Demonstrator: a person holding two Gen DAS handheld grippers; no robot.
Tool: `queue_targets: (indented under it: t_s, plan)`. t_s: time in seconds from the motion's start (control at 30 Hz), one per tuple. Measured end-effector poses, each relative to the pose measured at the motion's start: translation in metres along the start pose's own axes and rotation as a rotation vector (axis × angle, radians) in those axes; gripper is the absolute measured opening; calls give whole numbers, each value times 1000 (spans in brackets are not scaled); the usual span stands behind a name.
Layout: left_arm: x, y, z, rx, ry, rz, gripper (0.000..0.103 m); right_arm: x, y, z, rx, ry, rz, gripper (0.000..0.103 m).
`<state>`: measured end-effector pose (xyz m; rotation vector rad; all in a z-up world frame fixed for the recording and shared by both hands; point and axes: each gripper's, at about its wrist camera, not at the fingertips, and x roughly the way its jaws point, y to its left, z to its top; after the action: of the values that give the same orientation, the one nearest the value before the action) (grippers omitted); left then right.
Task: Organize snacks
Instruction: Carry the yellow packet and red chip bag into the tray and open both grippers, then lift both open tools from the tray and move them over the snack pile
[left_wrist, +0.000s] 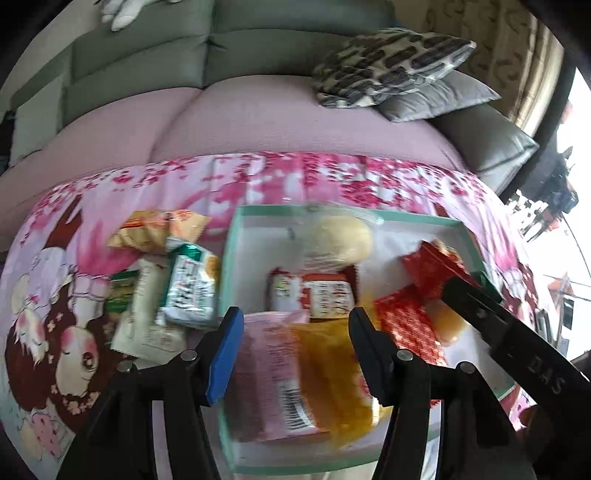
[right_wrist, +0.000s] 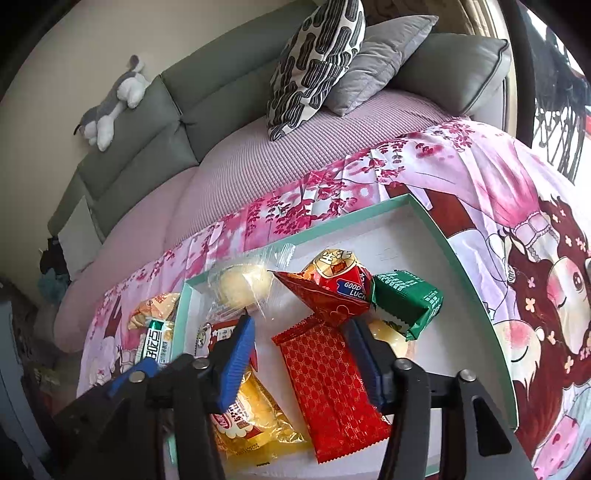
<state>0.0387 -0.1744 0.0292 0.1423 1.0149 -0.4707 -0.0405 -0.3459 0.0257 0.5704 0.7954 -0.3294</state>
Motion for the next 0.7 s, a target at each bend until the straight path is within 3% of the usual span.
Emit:
queue_targets:
  t_s: [0.1,0.17,0.2,0.27,0.6,0.7]
  plan:
    - [1,15,1,-44,-2,50,63,0,5,-1,-19,2,-1,67]
    - [2,24,1,-69,-3,83,80,1,9,-3,-36,6,-2,68]
    - [3,27,1,-79,-5,97,81,2,11,-3,-45,8,-1,69]
    - [4,36,1,-100,-5,128,81,4,15,-5,-56,9,1,77]
    - [12,54,-3,-159,18,156,84,8,27,-8,-97,9,-1,83]
    - [12,55,-4,-159,18,164,85,8,27,-8,-97,7,-3,95]
